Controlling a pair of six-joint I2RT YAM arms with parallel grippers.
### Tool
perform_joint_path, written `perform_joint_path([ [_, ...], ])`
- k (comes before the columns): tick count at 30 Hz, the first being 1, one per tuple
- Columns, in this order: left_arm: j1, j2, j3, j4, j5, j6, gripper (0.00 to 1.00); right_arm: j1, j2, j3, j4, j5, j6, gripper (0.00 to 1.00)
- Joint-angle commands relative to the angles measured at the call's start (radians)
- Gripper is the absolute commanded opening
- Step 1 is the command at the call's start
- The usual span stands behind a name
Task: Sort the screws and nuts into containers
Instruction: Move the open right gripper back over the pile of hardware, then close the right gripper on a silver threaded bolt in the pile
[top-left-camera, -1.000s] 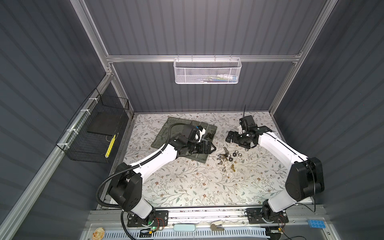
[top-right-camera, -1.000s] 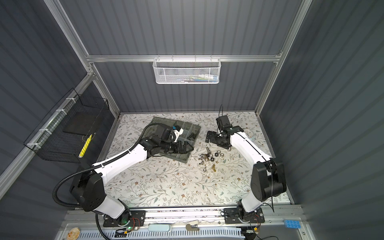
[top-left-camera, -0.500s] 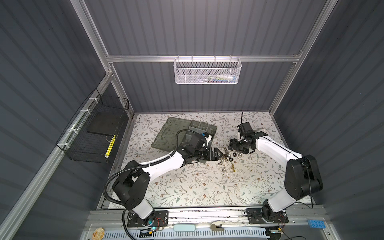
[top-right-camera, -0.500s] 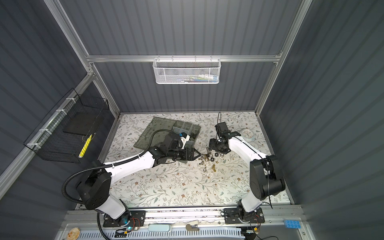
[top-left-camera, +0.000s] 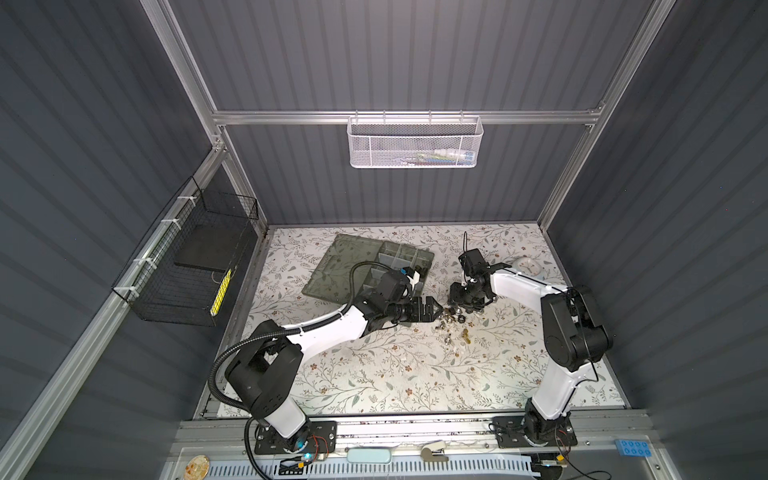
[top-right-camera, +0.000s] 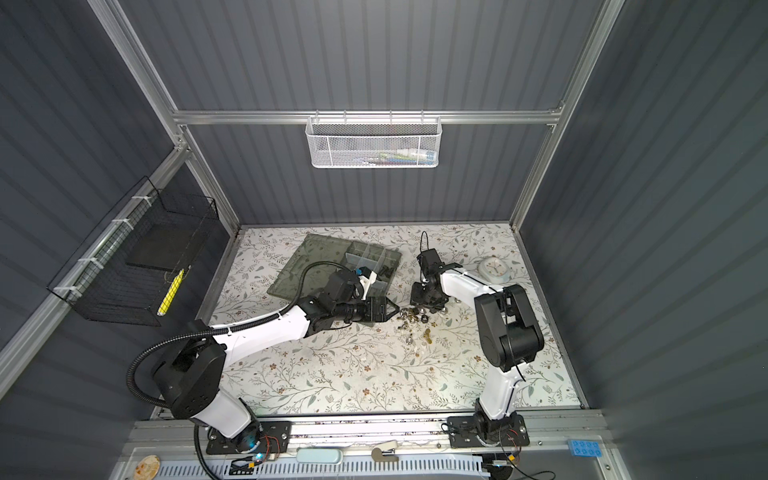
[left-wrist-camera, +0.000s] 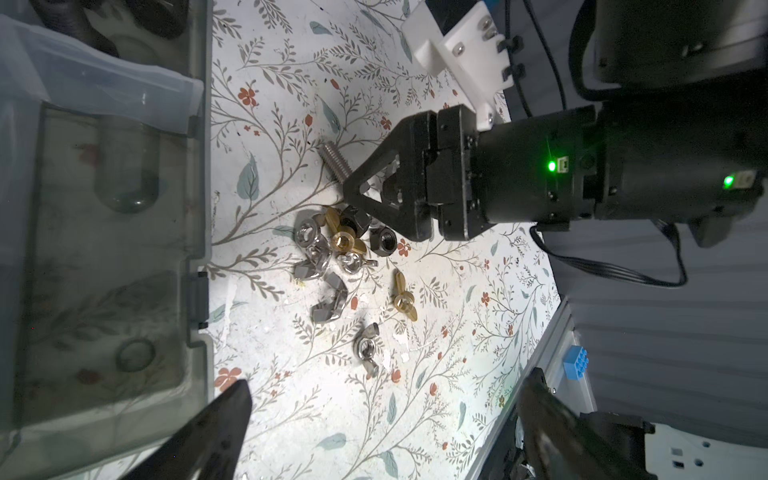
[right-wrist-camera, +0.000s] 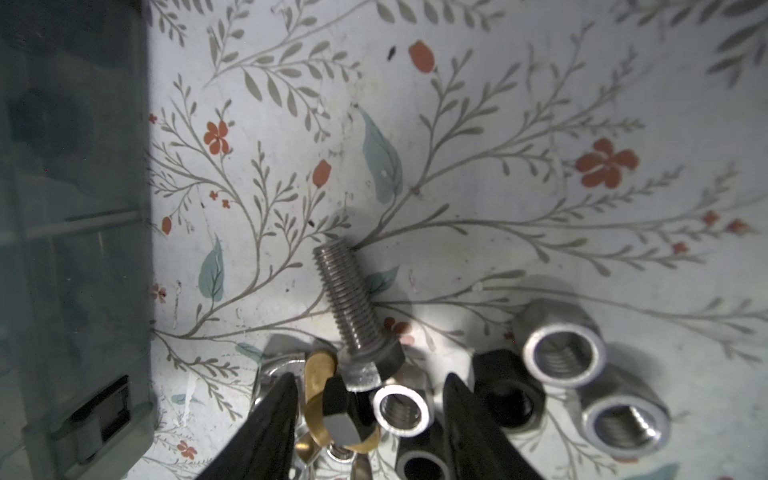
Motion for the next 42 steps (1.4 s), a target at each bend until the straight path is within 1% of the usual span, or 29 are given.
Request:
perform_joint_path([
  [1,0.001,-0.038,-0.023,0.017,-0.021,-0.003,1.00,0.000,0.042,0.062,-0.013,0.049,-0.033,0.55],
  [6,0.001,-0.027,-0.006,-0.007,-0.032,0.008,1.00,0.001,0.094,0.107,-0.020,0.040,-0.041,0.48],
  [9,0.000,-0.029,-0.010,0.013,-0.043,-0.012,1.00,0.001,0.119,0.118,-0.031,0.037,-0.044,0.47],
  [16,0.000,0.012,0.013,0.040,-0.033,-0.038,1.00,0.002,0.109,0.061,-0.010,0.031,-0.038,0.46],
  [22,0.001,0.010,0.011,0.050,-0.035,-0.044,1.00,0.008,0.113,0.029,-0.002,0.017,-0.039,0.45],
  [29,0.001,-0.013,-0.023,0.063,-0.041,-0.057,1.00,0.031,0.104,0.020,-0.013,0.054,-0.042,0.44],
  [33,0.001,-0.030,-0.031,0.058,-0.045,-0.059,1.00,0.037,0.106,0.018,-0.020,0.072,-0.042,0.39],
  [37,0.000,-0.039,-0.039,0.055,-0.052,-0.058,1.00,0.039,0.118,0.014,-0.023,0.083,-0.043,0.36],
  [42,-0.002,-0.039,-0.048,0.072,-0.050,-0.070,1.00,0.038,0.117,0.013,-0.029,0.092,-0.044,0.26],
])
